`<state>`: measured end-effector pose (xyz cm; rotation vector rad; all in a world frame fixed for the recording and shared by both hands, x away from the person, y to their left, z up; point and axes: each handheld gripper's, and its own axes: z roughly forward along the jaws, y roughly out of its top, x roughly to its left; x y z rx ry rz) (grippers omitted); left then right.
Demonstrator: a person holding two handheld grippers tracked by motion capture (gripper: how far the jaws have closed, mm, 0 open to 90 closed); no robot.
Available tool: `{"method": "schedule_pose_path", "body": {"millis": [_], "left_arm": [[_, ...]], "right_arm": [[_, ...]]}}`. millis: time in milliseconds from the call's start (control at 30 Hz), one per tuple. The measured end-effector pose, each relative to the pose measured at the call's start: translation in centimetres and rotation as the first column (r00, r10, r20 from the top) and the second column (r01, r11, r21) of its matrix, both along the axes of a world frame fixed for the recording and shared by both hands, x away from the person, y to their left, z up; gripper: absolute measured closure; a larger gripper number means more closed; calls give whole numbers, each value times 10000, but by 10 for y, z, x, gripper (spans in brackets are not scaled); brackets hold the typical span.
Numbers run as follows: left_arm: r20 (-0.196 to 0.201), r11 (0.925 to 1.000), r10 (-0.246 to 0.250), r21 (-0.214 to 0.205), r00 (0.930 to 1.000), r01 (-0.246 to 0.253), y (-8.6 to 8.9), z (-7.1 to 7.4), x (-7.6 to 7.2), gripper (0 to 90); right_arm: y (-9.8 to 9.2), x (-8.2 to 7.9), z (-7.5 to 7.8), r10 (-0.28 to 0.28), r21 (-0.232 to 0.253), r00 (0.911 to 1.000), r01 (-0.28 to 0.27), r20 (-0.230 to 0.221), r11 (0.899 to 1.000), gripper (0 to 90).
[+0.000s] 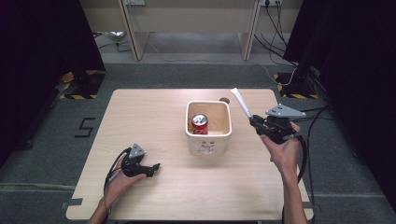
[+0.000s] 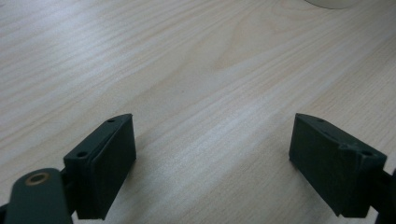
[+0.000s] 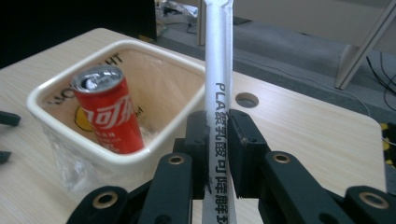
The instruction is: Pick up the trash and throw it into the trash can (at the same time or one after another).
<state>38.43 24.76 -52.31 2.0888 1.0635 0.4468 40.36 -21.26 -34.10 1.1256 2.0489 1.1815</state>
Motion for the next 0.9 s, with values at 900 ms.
{"method": "schedule_pose_path", "body": {"millis": [900], "left_arm": [[-10, 10000, -8, -15, 10000, 8, 0, 0, 0, 141]], "right_arm": [[69, 38, 30, 1159, 361, 9931, -1165, 189, 9925, 788]]}}
